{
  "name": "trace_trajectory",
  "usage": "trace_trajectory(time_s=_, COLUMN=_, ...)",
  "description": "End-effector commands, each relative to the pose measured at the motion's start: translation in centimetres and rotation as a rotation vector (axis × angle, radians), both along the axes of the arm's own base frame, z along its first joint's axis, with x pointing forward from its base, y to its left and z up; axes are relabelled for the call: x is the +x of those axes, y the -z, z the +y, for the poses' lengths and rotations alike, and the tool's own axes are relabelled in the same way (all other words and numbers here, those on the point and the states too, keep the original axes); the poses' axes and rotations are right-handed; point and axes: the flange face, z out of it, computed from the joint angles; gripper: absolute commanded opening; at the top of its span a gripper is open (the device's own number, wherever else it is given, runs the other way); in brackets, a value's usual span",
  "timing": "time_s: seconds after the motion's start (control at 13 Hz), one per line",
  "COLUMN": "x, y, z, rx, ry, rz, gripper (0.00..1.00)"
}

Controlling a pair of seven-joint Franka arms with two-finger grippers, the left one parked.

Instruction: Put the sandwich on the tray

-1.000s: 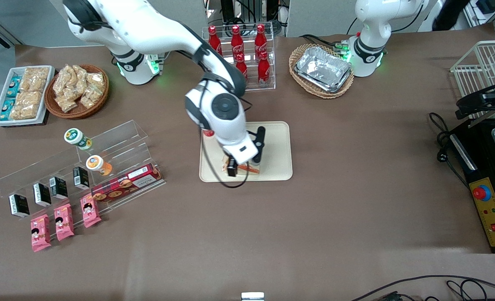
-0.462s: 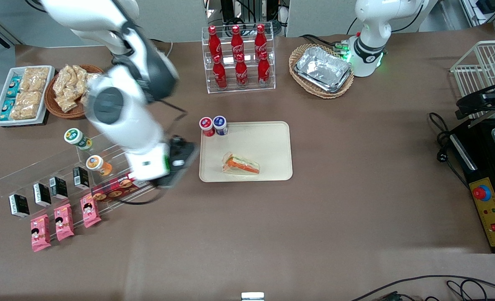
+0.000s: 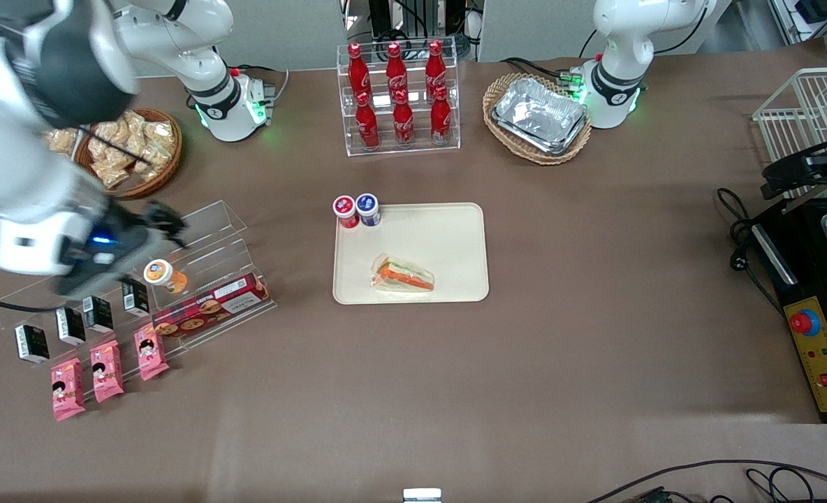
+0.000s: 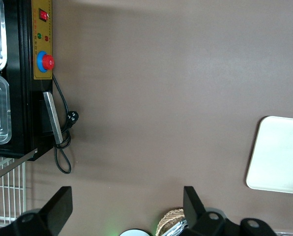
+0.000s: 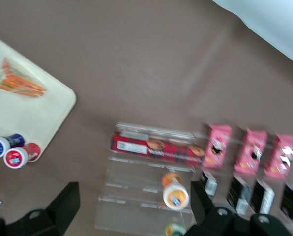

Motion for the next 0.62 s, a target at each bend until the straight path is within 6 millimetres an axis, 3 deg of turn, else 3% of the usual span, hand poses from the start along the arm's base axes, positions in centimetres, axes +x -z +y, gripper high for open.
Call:
trace_trajectory(time_s=0.0, x=-2.1, y=-2.7, z=-6.0, rx=0.02, ry=0.269, rz=0.018, gripper=1.0)
trace_trajectory(time_s=0.15, x=-2.8, y=-3.3, z=-8.4, rx=-0.031, ry=0.403, rz=0.025, gripper=1.0)
trace_trajectory(time_s=0.38, x=-3.6, y=-4.6, z=-11.9, rx=-0.041, ry=0.466, rz=0.001, gripper=1.0)
trace_trajectory(time_s=0.54, x=-3.7, y=-5.1, z=-12.2, rx=-0.036, ry=0.474, rz=-0.007, gripper=1.0)
